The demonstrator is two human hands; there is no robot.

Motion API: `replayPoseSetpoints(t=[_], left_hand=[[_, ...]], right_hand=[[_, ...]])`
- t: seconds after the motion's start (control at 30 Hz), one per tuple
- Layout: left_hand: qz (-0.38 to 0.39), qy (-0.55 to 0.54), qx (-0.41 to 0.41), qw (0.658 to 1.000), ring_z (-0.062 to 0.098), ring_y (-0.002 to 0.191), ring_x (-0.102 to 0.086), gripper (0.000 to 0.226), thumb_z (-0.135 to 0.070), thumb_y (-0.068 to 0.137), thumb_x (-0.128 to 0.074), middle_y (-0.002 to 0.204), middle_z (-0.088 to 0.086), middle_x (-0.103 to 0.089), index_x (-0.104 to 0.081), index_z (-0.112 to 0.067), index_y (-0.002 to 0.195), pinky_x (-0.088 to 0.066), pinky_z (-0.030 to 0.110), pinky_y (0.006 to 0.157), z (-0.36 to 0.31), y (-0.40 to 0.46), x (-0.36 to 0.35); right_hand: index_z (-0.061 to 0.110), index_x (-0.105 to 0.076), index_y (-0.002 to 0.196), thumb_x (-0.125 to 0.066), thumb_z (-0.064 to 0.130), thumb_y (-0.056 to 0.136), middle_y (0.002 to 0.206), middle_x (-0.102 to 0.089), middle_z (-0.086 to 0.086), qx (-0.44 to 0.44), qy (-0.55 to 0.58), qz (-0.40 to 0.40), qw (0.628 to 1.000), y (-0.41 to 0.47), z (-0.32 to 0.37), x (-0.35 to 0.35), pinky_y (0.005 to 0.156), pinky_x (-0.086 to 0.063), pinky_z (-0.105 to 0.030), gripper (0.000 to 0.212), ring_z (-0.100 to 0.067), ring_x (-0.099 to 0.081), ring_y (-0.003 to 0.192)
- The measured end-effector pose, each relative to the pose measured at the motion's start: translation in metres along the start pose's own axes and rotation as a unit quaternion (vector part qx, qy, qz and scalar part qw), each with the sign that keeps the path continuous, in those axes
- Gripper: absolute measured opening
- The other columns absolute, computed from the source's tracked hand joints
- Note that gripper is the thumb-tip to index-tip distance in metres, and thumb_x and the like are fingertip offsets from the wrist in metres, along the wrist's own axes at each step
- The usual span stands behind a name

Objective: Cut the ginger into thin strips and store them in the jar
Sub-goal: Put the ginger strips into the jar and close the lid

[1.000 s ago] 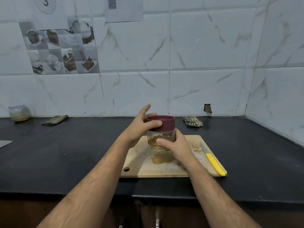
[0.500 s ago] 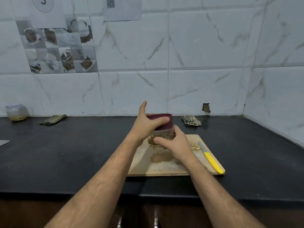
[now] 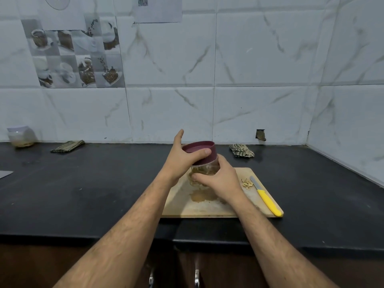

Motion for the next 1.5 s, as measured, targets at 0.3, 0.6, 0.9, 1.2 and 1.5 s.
replayPoseSetpoints(t=[0.3,0.6,0.9,1.2,1.5], left_hand=[[0.018,0.063,-0.015,0.998,0.006,0.111,-0.059,0.106,-0.034,0.071,-0.088,0.126,-0.002,-0.058,-0.022,-0.028,0.154,-0.049,0.023,0.095,-0.006,-0.003,-0.006],[0.064,-0.003,0.059,0.996,0.011,0.118,-0.060,0.076,-0.078,0.083,-0.043,0.125,-0.002,-0.067,-0.055,-0.023,0.135,-0.043,0.039,0.108,0.023,-0.010,-0.003],[0.047,-0.014,0.081,0.995,0.015,0.100,-0.069,0.054,-0.056,0.100,-0.037,0.108,0.008,-0.074,-0.067,-0.015,0.117,-0.050,0.034,0.093,0.043,-0.002,0.017],[0.052,-0.007,0.079,0.995,0.023,0.105,-0.069,0.051,-0.051,0.100,-0.043,0.111,0.011,-0.072,-0.069,-0.010,0.114,-0.055,0.034,0.092,0.053,0.040,0.026],[0.030,-0.008,0.105,0.994,0.019,0.101,-0.063,0.037,-0.042,0.102,-0.047,0.101,0.008,-0.064,-0.067,-0.012,0.113,-0.056,0.035,0.088,0.092,0.133,0.029]], right_hand=[[0.022,-0.059,0.119,-0.095,0.032,0.058,0.103,-0.072,0.007,-0.036,0.060,0.036,0.997,0.002,-0.020,-0.003,0.079,-0.055,-0.021,0.071,-0.005,-0.069,0.096],[0.019,-0.049,0.125,-0.094,0.036,0.058,0.113,-0.066,0.007,-0.045,0.067,0.026,0.996,0.013,-0.023,0.001,0.091,-0.056,-0.035,0.082,-0.008,-0.065,0.104],[0.017,-0.043,0.137,-0.087,0.040,0.072,0.127,-0.058,0.005,-0.061,0.002,0.119,0.991,0.037,-0.019,-0.007,0.101,-0.047,-0.036,0.082,-0.013,-0.055,0.118],[0.022,-0.057,0.124,-0.088,0.020,0.073,0.110,-0.066,0.002,-0.121,0.042,0.132,0.983,0.076,-0.030,-0.014,0.068,-0.048,-0.025,0.059,-0.011,-0.062,0.097],[0.013,-0.060,0.124,-0.093,0.016,0.060,0.112,-0.069,-0.002,-0.138,0.007,0.070,0.988,0.165,-0.078,-0.031,0.090,-0.056,-0.042,0.072,-0.021,-0.066,0.104]])
Point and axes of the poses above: each hand's wrist, its own y-axis towards the middle knuckle, its own x-axis out of the back of the hand, z = x × y, the point moved 7 cm from there along y, towards the middle knuckle
